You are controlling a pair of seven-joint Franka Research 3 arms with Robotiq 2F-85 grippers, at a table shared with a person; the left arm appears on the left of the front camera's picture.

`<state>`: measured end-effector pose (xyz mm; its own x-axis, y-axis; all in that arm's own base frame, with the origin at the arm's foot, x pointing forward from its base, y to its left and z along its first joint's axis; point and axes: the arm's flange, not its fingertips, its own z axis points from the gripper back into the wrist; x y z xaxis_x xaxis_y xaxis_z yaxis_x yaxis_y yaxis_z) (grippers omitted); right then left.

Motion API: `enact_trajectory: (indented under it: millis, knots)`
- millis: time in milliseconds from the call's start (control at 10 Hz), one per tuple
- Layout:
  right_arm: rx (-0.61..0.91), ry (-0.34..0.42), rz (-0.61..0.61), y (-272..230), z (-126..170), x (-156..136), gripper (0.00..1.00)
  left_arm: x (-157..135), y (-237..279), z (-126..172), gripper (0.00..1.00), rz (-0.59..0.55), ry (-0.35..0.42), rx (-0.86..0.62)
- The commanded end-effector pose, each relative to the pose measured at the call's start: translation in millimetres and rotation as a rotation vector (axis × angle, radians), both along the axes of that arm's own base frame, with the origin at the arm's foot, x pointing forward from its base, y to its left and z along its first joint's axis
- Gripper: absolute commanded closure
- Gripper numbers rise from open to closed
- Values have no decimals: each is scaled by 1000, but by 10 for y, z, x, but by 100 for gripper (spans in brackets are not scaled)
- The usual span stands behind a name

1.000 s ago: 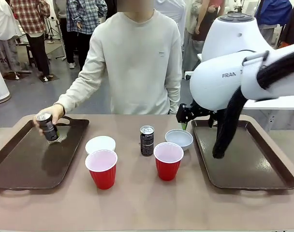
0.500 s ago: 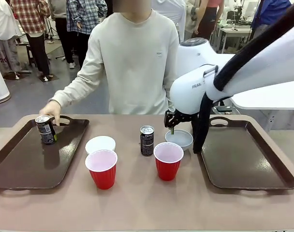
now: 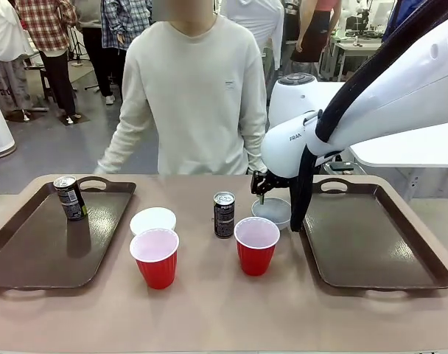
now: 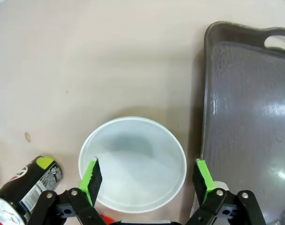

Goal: Prepare tableware on both trays.
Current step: Pick up a Picnic Bowl from the table and place it on a Handle tray.

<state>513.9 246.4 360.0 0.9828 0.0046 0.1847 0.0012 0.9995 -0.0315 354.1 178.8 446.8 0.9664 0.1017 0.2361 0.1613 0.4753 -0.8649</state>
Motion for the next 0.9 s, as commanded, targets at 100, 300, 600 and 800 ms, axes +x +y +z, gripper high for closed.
enact_trajectory:
  millis: [100, 300, 600, 800]
  knots:
    - [41, 26, 21, -38, -146, 42, 0, -18, 24, 9, 0, -7, -6, -9]
    - [53, 42, 34, -112, -182, 52, 58, -18, 24, 9, 0, -7, -6, -9]
    - [56, 40, 37, -130, -185, 37, 100, -18, 24, 9, 0, -7, -6, -9]
    - [59, 43, 40, -137, -188, 21, 86, -18, 24, 9, 0, -7, -6, -9]
